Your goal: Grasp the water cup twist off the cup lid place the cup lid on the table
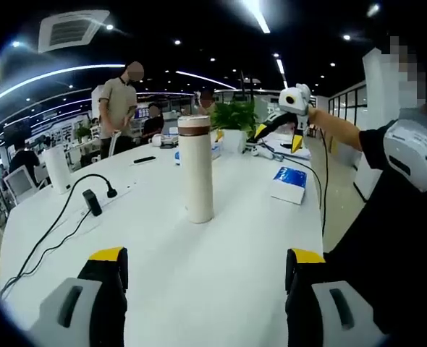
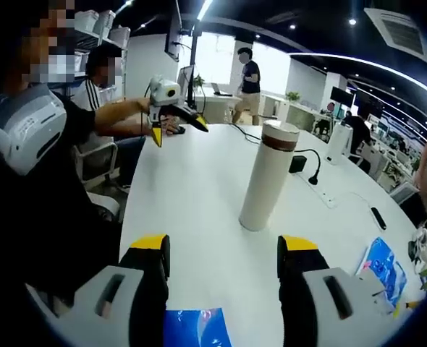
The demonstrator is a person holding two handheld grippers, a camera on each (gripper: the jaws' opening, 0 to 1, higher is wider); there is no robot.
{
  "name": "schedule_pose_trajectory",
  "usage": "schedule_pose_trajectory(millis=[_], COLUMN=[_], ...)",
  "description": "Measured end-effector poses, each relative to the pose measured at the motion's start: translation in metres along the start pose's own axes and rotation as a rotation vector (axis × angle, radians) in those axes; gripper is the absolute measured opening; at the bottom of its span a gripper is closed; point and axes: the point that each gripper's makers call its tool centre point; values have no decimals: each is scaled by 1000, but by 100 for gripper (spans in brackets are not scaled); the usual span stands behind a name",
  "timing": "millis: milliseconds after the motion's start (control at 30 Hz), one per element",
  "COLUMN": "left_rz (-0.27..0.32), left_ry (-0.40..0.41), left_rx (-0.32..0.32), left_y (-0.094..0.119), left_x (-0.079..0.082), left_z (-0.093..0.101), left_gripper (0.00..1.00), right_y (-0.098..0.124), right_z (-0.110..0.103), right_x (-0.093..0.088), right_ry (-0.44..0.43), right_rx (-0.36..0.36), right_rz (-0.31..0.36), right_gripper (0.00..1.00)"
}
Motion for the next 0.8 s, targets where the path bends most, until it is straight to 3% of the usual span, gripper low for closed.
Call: schedule_pose_trajectory(millis=[267, 800], left_rz=[28, 82], left_ry=[19, 73], left_rx=[-29, -53], left_y=[-20, -44], left_x=[2, -5], left_z=[1, -6], left_gripper=[90, 88], right_y=[-3, -12], right_z=[4, 6], right_x=[10, 1], right_ry=[3, -31], right_rx=[-8, -15], right_rz=[49, 81], right_gripper=[62, 62])
Point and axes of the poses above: the point that each gripper's makers call its tool centre point, and the gripper's own axes: y roughly backward along the fingers, z roughly to its right, x roughly out of its top, and after that the axes turned 10 degrees about y, right-handed
